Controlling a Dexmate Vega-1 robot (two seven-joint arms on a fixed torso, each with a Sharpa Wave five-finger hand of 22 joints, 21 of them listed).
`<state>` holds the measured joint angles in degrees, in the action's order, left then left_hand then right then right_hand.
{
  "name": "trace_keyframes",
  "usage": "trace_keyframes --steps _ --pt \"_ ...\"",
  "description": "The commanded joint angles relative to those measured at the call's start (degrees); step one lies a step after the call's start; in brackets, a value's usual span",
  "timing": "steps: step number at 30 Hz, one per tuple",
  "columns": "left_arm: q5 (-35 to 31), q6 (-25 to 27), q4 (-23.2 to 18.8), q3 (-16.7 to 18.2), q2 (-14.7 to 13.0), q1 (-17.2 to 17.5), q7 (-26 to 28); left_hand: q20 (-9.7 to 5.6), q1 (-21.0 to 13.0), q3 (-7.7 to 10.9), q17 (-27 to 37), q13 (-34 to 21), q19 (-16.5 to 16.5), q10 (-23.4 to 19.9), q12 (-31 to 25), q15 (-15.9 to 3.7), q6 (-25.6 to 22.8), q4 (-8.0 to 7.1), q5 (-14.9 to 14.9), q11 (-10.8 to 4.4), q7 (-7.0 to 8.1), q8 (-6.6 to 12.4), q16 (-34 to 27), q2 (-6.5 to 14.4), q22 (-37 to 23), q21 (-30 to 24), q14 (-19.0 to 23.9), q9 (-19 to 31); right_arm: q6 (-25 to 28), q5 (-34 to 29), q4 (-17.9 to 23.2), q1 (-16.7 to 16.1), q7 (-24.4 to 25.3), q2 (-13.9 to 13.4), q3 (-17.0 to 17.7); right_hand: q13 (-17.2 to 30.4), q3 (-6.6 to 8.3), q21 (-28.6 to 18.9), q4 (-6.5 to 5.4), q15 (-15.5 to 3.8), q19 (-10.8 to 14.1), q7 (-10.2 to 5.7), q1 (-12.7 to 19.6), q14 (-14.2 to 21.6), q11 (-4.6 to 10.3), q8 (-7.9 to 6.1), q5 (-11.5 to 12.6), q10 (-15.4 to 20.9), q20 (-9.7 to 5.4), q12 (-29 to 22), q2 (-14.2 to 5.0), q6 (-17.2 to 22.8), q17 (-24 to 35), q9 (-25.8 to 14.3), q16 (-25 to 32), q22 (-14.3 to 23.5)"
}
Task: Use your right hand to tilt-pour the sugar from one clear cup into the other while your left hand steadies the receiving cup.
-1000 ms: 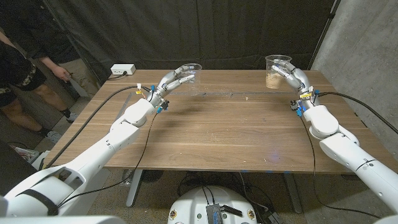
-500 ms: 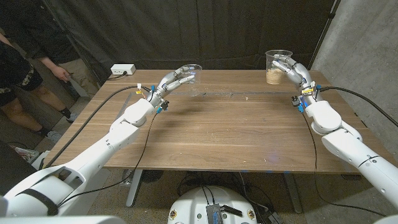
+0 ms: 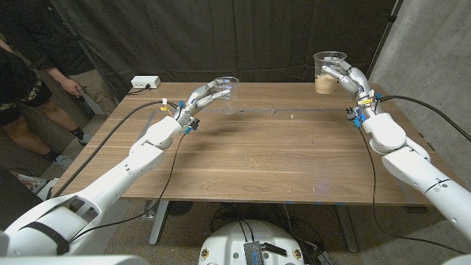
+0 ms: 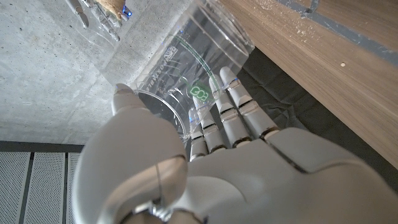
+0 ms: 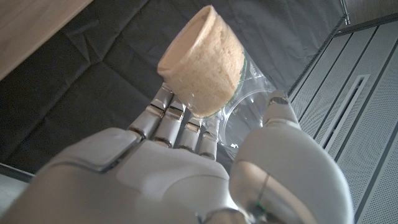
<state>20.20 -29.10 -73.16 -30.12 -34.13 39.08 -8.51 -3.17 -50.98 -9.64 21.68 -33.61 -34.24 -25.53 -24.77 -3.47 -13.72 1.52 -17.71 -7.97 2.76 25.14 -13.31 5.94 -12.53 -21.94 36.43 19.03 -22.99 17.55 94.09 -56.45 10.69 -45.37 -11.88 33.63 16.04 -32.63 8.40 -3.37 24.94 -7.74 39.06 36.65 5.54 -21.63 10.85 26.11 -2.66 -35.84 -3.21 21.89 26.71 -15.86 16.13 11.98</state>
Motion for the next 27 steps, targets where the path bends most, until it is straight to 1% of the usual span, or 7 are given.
trace_keyframes --steps 1,5,12,15,16,17,27 --pt "0.3 -0.4 1.0 -0.2 0.3 -0.5 -1.1 -2.14 -0.3 -0.52 0.3 0.0 0.3 -0.3 -0.4 -7.12 -0.8 -0.12 0.3 -0.21 -0.06 -0.05 0.4 0.4 0.1 -0.3 0.6 0.2 2.3 -0.3 2.7 1.2 -0.6 -1.6 0.9 0.2 0.1 -0.3 -0.08 -9.98 0.4 -0.11 0.3 0.3 -0.16 0.06 -0.1 0.6 -6.84 0.3 -0.22 0.4 0.1 -0.1 0.2 0.2" --pt "0.2 -0.4 1.1 -0.2 0.3 -0.6 -1.1 -2.15 -0.4 -0.57 0.4 0.0 0.4 -0.3 -0.4 -7.08 -0.8 -0.12 0.4 -0.27 -0.03 -0.08 0.4 0.4 0.1 -0.3 0.6 0.2 3.7 -0.2 4.3 1.5 -0.7 -2.3 1.4 0.2 0.1 -0.4 -0.11 -9.98 0.4 -0.04 0.3 0.4 -0.56 0.03 -0.1 0.9 -6.82 0.3 -0.26 0.6 0.2 -0.1 0.2 0.2" --pt "0.0 -0.6 1.7 -0.5 0.6 -0.9 -1.5 -2.23 -0.5 -0.72 0.5 0.0 0.4 -0.6 -0.5 -7.17 -1.0 -0.13 0.5 -0.24 0.07 -0.09 0.5 0.4 0.1 -0.4 0.7 0.2 5.0 0.0 5.6 2.3 -1.6 -3.3 1.8 0.2 0.09 -0.4 -0.21 -9.97 0.5 0.1 0.3 0.7 -0.58 -0.31 -0.1 1.0 -6.79 0.3 -0.36 1.6 0.2 -0.2 0.3 0.2" --pt "0.0 -0.8 1.8 -0.6 0.8 -1.0 -1.7 -2.2 -0.5 -0.78 0.5 0.0 0.4 -0.6 -0.6 -7.08 -1.0 -0.15 0.5 -0.31 0.06 -0.12 0.5 0.4 0.1 -0.4 0.7 0.2 5.4 0.2 5.8 2.6 -2.1 -3.6 1.9 0.2 0.14 -0.5 -0.18 -10.02 0.6 0.25 0.4 0.8 -0.71 -0.28 -0.1 1.1 -6.8 0.3 -0.43 1.6 0.2 -0.2 0.3 0.2" --pt "0.0 -0.7 1.7 -0.7 0.8 -1.0 -1.8 -2.22 -0.5 -0.8 0.6 0.0 0.4 -0.5 -0.6 -7.09 -1.0 -0.15 0.5 -0.28 0.1 -0.11 0.5 0.4 0.1 -0.4 0.7 0.2 5.6 0.4 5.8 2.8 -2.3 -3.7 2.0 0.2 0.15 -0.5 -0.15 -10.01 0.6 0.3 0.4 0.8 -0.27 -0.26 -0.2 1.0 -6.75 0.4 -0.44 1.6 0.2 -0.3 0.3 0.2" --pt "0.0 -0.8 1.7 -0.7 0.8 -1.0 -1.8 -2.27 -0.5 -0.82 0.6 0.1 0.4 -0.5 -0.6 -7.17 -1.2 -0.16 0.5 -0.43 0.16 -0.05 0.5 0.5 0.1 -0.4 0.8 0.2 5.7 0.4 5.8 2.9 -2.5 -3.8 2.0 0.3 0.15 -0.5 -0.14 -9.99 0.6 0.3 0.5 0.8 -0.77 -0.25 -0.2 1.2 -6.75 0.3 -0.42 1.6 0.2 -0.3 0.3 0.2" --pt "-0.1 -0.7 1.1 -1.0 0.8 -1.0 -2.4 -2.29 -0.7 -0.99 0.7 0.1 0.5 -0.7 -0.7 -7.22 -1.3 -0.17 0.6 -0.18 0.13 -0.11 0.6 0.6 0.1 -0.5 0.8 0.3 6.4 1.0 6.3 3.8 -4.2 -4.9 2.3 0.3 0.13 -0.6 -0.09 -9.98 0.7 0.34 0.6 1.1 -0.75 -0.19 -0.2 1.4 -6.71 0.4 -0.33 1.7 0.2 -0.3 0.3 0.2"
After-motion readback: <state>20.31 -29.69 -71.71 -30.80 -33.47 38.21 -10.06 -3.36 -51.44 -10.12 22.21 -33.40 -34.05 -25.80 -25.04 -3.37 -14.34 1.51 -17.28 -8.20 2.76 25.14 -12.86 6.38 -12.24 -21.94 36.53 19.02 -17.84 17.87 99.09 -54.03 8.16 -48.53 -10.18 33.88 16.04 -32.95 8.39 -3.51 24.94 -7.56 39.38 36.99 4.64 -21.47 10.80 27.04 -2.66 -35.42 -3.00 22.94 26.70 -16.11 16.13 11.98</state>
